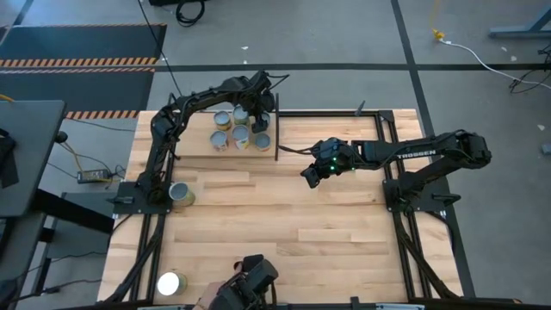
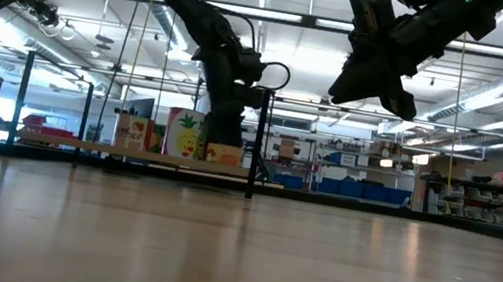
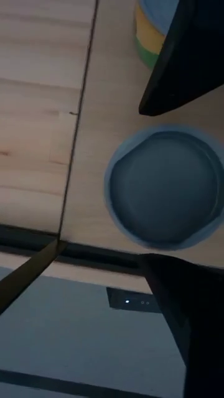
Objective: Pick and place cans onto a shelf
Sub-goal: Put the canned tuna on the shelf aligned with the canned mushrooms, then put the canned oranges on the shelf
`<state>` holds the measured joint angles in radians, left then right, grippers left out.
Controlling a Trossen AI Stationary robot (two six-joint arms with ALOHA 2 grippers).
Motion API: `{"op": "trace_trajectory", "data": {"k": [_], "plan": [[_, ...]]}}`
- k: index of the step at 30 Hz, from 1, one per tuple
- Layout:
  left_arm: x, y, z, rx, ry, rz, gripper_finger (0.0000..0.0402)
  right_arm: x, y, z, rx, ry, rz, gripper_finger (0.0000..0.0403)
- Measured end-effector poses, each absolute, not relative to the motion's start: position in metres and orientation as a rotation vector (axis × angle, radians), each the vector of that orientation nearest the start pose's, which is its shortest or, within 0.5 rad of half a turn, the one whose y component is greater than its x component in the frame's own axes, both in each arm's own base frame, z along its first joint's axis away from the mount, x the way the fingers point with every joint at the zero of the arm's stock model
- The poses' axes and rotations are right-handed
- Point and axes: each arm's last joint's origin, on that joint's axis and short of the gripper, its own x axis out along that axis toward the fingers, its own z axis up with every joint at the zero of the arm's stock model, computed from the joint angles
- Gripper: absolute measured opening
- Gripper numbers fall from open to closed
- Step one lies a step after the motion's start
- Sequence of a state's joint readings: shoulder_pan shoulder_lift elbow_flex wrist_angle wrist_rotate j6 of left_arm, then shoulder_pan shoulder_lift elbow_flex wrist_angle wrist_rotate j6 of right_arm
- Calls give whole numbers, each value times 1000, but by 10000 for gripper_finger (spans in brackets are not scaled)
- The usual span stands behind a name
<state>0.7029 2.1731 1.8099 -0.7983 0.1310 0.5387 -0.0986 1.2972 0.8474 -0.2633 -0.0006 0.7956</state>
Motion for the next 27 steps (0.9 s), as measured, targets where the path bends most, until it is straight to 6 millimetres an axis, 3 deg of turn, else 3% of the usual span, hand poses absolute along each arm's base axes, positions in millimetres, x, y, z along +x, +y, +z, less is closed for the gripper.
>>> {"op": "trace_trajectory", "data": {"k": [8,15,22,27], "plan": [[355,295,240,-24,1141,224,385,267,-26,242,817,635,-380,60],[345,287,308,-167,1120,316,386,272,-22,248,793,549,-382,60],[301,251,380,-298,1072,456,386,276,-19,253,783,470,-395,60],[265,197,401,-318,1154,591,386,277,-16,254,795,455,-380,60]]}}
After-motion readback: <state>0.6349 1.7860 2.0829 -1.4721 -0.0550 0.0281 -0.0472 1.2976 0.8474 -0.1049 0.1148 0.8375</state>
